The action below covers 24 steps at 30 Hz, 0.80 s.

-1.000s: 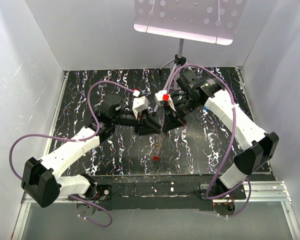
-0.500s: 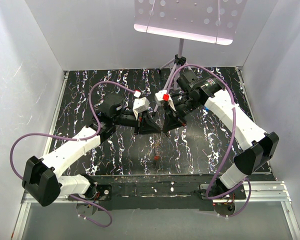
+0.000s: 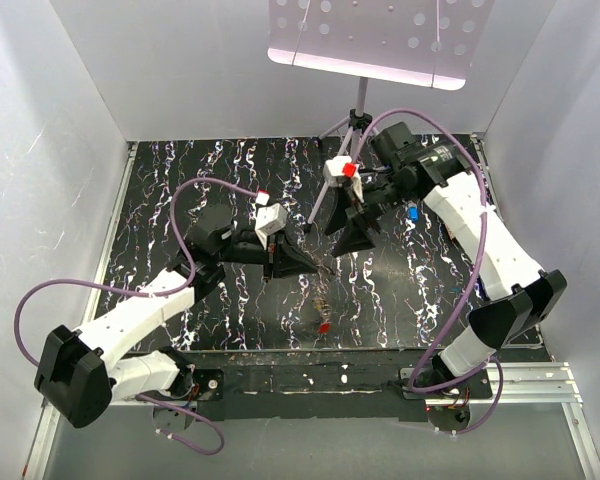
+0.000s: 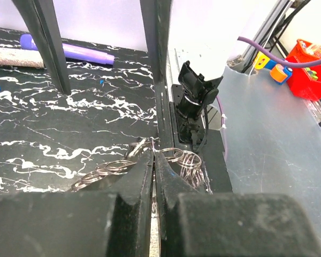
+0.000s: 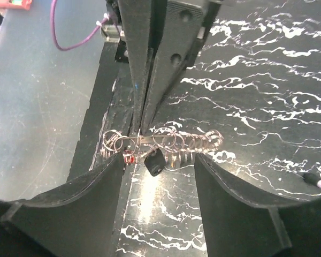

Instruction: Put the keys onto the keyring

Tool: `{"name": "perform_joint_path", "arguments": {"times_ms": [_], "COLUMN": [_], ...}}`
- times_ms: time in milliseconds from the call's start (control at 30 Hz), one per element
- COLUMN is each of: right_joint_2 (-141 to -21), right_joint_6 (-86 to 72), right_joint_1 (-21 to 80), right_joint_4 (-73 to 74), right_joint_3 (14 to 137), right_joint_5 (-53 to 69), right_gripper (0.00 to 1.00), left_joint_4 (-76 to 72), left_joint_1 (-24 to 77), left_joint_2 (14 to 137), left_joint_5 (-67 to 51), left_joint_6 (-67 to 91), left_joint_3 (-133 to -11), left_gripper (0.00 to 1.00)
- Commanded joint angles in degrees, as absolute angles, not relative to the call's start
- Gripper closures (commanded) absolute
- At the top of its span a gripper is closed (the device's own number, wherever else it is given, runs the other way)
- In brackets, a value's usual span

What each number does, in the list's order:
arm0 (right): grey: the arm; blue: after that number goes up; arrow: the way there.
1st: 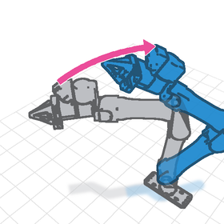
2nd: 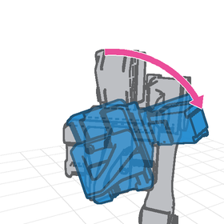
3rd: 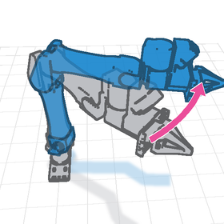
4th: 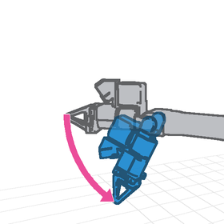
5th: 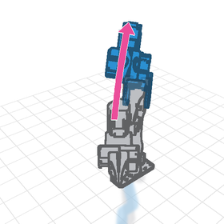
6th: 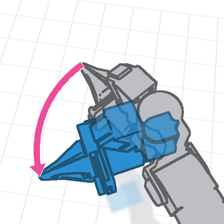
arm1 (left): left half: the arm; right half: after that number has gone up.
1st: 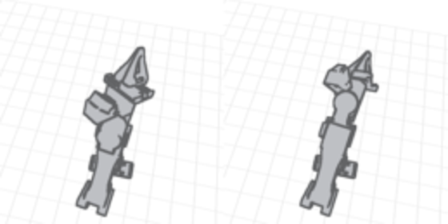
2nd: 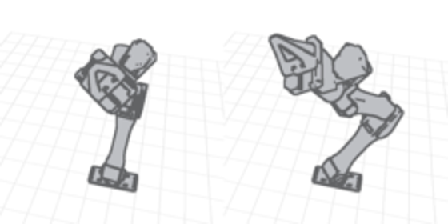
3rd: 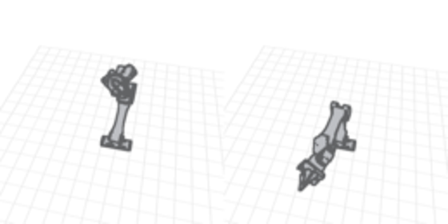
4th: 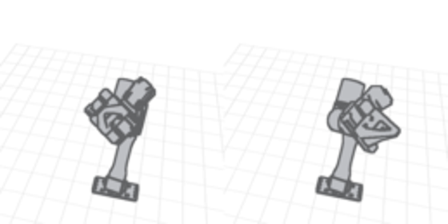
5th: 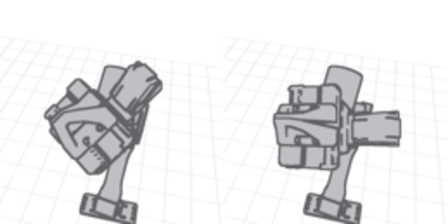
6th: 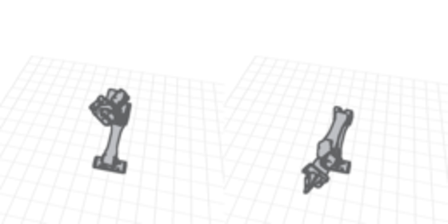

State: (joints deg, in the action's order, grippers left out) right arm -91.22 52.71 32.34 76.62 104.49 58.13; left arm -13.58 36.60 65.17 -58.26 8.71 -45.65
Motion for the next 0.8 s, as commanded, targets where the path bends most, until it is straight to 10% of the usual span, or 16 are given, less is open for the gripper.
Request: {"name": "perform_joint_path", "arguments": {"times_ms": [0, 300, 767], "right_joint_2": [-88.7, -85.9, -86.8], "right_joint_6": [48.2, 38.7, 39.6], "right_joint_1": [29.1, 27.6, 29.2], "right_joint_4": [76.5, 70.6, 68.2], "right_joint_3": [107.7, 101.2, 106.3], "right_joint_5": [66.3, 80.7, 66.6], "right_gripper": [0.36, 0.36, 0.46], "left_joint_4": [-28.5, -55.3, -62.2], "left_joint_1": [36.5, 36.2, 36.1], "left_joint_2": [60.0, 59.1, 63.7], "left_joint_5": [-56.0, -51.2, -39.4], "left_joint_6": [15.3, 26.6, 40.2], "left_joint_3": [-42.4, -33.8, -32.9], "left_gripper": [1.00, 1.00, 1.00]}}
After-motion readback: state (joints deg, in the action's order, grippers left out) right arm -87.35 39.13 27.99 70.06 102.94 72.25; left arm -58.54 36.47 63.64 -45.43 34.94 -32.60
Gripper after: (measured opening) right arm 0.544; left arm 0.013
